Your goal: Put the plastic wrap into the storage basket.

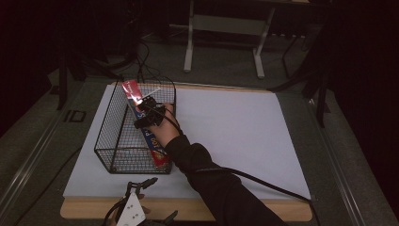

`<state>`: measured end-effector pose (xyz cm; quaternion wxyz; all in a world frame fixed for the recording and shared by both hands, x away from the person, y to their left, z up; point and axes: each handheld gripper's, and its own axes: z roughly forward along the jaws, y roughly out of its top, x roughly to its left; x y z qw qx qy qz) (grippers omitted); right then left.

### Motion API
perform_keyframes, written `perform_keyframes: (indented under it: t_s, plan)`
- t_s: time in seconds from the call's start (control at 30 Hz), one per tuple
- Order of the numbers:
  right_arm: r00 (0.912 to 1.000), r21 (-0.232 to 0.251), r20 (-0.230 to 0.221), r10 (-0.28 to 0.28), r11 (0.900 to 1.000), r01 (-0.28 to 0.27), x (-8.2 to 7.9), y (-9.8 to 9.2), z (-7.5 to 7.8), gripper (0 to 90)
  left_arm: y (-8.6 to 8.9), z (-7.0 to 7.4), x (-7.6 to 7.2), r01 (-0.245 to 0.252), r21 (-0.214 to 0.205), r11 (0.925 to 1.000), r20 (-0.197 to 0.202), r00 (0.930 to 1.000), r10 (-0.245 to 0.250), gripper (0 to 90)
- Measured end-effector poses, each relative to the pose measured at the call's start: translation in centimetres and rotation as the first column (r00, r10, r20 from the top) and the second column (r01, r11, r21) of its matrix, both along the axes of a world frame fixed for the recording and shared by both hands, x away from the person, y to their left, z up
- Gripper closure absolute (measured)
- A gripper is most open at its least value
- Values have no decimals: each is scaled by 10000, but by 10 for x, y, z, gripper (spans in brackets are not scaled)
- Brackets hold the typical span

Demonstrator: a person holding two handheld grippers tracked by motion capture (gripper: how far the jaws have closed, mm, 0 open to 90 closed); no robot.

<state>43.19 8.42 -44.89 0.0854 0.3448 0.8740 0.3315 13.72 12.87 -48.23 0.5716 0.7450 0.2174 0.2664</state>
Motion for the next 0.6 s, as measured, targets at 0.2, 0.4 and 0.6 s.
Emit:
perform_keyframes:
  t_s: [0.2,0.4,0.6]
  plan:
    - [9991,172,259,328,9993,-332,-5,-6,14,228,0,0,0,-5,10,10000,0,10000,5,2]
    - [9968,498,238,760,9958,-771,-9,-21,26,150,0,0,0,-12,23,10000,-25,10000,12,1]
    - [9949,969,244,979,9903,-999,-13,-42,38,131,-1,-1,1,-24,82,10000,-54,10000,24,2]
